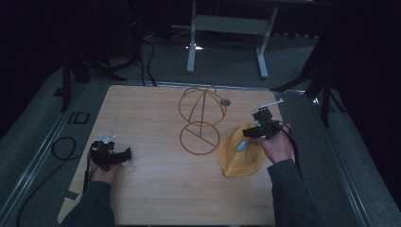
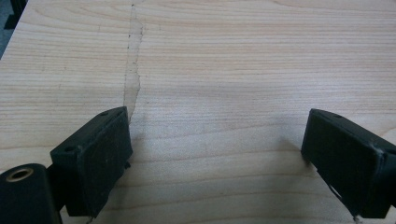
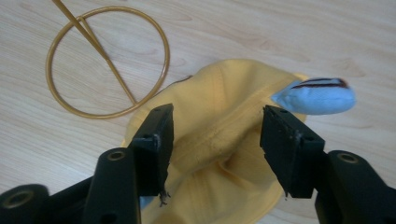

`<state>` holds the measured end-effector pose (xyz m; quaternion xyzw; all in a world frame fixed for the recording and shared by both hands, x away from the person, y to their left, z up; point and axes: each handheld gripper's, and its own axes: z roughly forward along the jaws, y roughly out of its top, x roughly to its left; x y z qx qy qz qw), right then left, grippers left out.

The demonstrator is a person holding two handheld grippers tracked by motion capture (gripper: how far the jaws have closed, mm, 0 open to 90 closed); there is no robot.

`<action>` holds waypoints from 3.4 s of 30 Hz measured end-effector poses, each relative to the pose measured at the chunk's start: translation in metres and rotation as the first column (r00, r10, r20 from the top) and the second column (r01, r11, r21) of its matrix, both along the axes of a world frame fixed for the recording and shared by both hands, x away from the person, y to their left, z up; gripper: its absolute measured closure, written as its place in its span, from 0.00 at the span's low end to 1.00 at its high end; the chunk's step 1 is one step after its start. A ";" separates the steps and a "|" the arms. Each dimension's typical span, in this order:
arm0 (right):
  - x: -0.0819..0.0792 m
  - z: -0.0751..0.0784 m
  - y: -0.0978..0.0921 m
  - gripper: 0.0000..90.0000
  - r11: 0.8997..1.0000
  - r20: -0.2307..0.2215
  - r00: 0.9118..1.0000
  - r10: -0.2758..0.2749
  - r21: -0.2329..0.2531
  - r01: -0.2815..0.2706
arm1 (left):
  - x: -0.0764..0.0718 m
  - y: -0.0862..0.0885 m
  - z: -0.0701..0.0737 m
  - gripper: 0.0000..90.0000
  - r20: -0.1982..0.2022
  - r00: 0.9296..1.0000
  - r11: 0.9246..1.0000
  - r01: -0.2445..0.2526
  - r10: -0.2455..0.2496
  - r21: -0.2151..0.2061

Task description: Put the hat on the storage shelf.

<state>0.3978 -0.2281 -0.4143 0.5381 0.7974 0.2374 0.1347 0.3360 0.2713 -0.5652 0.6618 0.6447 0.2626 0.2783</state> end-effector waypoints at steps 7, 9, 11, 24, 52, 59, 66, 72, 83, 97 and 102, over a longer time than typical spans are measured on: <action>0.008 -0.004 0.000 0.60 0.999 -0.068 0.998 -0.016 0.039 0.019 | 0.000 0.000 0.000 0.10 -0.004 1.000 1.000 0.004 -0.004 0.004; 0.009 -0.005 0.000 0.67 0.999 -0.078 0.997 -0.009 0.039 0.012 | 0.000 0.000 0.000 0.10 -0.004 1.000 1.000 0.004 -0.004 0.003; 0.010 -0.005 0.001 0.67 0.999 -0.081 0.997 -0.006 0.036 0.009 | 0.000 0.000 0.000 0.10 -0.004 1.000 1.000 0.004 -0.004 0.003; 0.008 -0.004 0.003 0.93 0.998 -0.053 0.997 0.063 -0.019 -0.064 | 0.000 0.000 0.000 0.10 -0.004 1.000 1.000 0.004 -0.004 0.004; 0.003 0.027 -0.011 0.94 0.992 0.036 0.993 0.115 -0.064 -0.112 | 0.000 0.000 0.000 0.10 -0.002 1.000 1.000 0.002 -0.002 0.003; 0.003 0.035 -0.016 0.94 0.990 0.067 0.990 0.126 -0.066 -0.121 | 0.000 0.000 0.000 0.10 -0.002 1.000 1.000 0.002 -0.002 0.003; 0.004 0.042 -0.023 0.94 0.990 0.118 0.983 0.139 -0.051 -0.134 | 0.000 0.000 0.000 0.10 -0.002 1.000 1.000 0.006 -0.006 0.004; 0.004 0.048 -0.028 0.94 0.989 0.149 0.978 0.147 -0.053 -0.141 | 0.000 0.000 0.000 0.10 -0.005 1.000 1.000 0.009 -0.009 0.006; 0.002 0.059 -0.033 0.94 0.986 0.203 0.965 0.167 -0.057 -0.159 | 0.000 0.000 0.000 0.10 -0.004 1.000 1.000 0.009 -0.009 0.005; 0.000 0.074 -0.035 0.94 0.982 0.243 0.951 0.191 -0.060 -0.182 | 0.000 0.000 0.000 0.10 -0.004 1.000 1.000 0.010 -0.010 0.005; -0.001 0.080 -0.037 0.94 0.978 0.263 0.942 0.206 -0.063 -0.197 | 0.000 0.000 0.000 0.10 -0.004 1.000 1.000 0.010 -0.009 0.005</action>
